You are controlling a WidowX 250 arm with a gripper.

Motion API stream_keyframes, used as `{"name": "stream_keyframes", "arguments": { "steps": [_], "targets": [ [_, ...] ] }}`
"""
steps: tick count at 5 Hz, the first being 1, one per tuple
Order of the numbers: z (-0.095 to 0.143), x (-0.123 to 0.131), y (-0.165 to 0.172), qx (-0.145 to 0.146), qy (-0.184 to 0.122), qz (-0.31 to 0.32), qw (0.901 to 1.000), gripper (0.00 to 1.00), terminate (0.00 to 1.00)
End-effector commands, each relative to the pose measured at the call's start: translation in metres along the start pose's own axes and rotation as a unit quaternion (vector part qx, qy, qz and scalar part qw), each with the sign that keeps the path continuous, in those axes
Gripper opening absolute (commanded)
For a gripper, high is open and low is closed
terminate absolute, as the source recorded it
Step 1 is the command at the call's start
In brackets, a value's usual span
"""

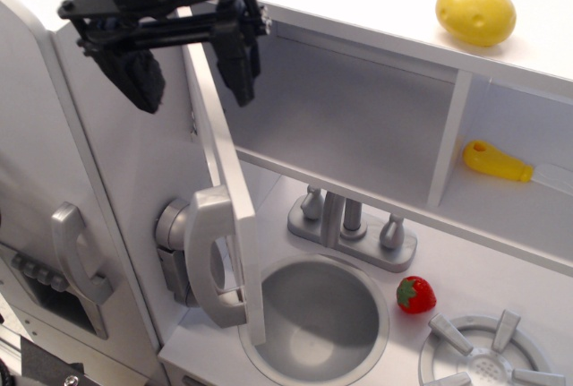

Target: Close microwave

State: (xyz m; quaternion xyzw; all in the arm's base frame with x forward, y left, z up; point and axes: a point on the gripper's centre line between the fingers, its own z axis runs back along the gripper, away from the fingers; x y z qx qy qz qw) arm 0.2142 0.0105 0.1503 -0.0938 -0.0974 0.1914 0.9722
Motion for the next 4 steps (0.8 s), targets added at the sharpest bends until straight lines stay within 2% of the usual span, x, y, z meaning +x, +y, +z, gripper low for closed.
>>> {"name": "stream_keyframes", "arguments": {
  "steps": [1,3,4],
  "targets": [
    [-0.019,0.001,-0.016,0.017,-0.009,0.018,0.9996,1.00,0.00],
    [-0.031,0.008,-0.049,0.015,-0.025,0.025,0.9993,1.00,0.00],
    [-0.024,0.012,-0.071,-0.014,-0.040,0.016,0.9990,1.00,0.00]
  ]
}}
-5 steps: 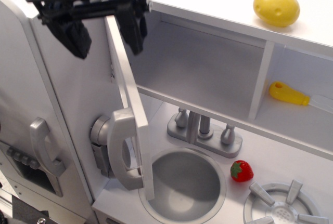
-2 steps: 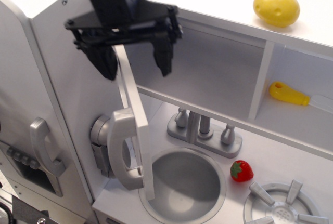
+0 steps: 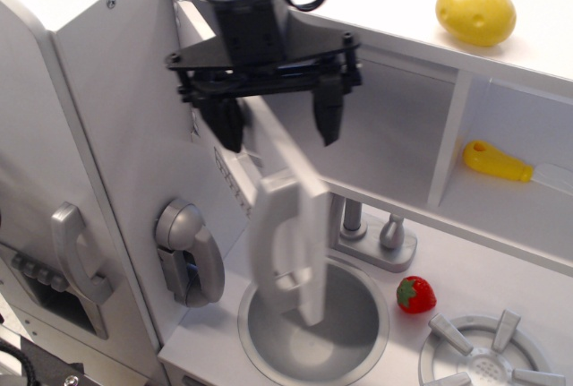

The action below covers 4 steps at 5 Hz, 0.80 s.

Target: Close microwave

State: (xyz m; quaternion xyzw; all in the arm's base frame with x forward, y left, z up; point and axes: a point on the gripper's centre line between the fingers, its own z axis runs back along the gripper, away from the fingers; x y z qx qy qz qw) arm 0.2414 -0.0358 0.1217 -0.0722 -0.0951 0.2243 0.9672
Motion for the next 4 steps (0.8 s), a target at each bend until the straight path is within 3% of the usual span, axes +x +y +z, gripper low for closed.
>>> {"name": "stream_keyframes", "arguments": {
  "steps": [1,2,4],
  "targets": [
    [0.029,0.000,-0.046,-0.074,-0.035,-0.025,0.9963,1.00,0.00],
    [0.044,-0.014,-0.058,-0.096,-0.015,-0.038,0.9946,1.00,0.00],
    [0.030,-0.055,-0.008,-0.071,0.016,-0.114,0.9909,1.00,0.00]
  ]
}}
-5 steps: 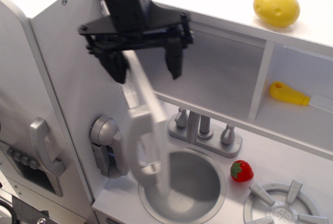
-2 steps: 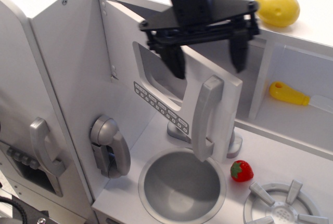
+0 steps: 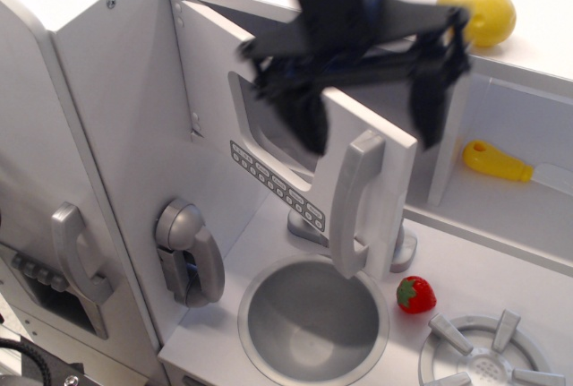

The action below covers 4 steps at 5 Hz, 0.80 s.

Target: Close microwave

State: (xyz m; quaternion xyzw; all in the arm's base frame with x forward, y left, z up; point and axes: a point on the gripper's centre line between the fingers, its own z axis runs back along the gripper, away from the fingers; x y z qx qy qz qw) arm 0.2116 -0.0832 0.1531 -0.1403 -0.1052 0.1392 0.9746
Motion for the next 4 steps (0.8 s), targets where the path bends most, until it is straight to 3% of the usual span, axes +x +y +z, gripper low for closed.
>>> {"name": "stream_keyframes", "arguments": {
  "steps": [1,2,4],
  "targets": [
    [-0.010,-0.017,0.051,0.041,0.005,-0.042,0.9983,1.00,0.00],
    [-0.020,-0.003,0.069,0.064,-0.014,-0.021,0.9976,1.00,0.00],
    [-0.023,0.035,0.065,0.065,-0.043,0.024,0.9967,1.00,0.00]
  ]
}}
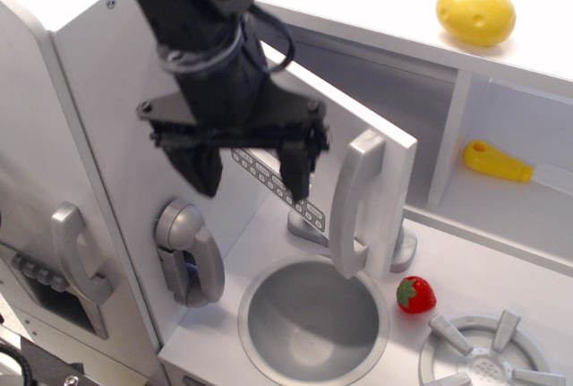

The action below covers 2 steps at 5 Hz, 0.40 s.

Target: Close microwave

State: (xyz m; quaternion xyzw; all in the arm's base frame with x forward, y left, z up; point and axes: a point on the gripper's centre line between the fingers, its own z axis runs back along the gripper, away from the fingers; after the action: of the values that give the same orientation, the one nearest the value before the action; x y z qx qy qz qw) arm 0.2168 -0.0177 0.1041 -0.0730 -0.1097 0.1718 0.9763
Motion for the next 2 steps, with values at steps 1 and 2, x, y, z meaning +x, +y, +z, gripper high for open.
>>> {"name": "stream_keyframes", "arguments": {
  "steps": [1,2],
  "targets": [
    [0.002,0.026,-0.018,0.000,-0.036,0.003,0.9993,1.00,0.00],
    [-0.002,0.037,-0.032,0.000,-0.055,0.003,0.9985,1.00,0.00]
  ]
}}
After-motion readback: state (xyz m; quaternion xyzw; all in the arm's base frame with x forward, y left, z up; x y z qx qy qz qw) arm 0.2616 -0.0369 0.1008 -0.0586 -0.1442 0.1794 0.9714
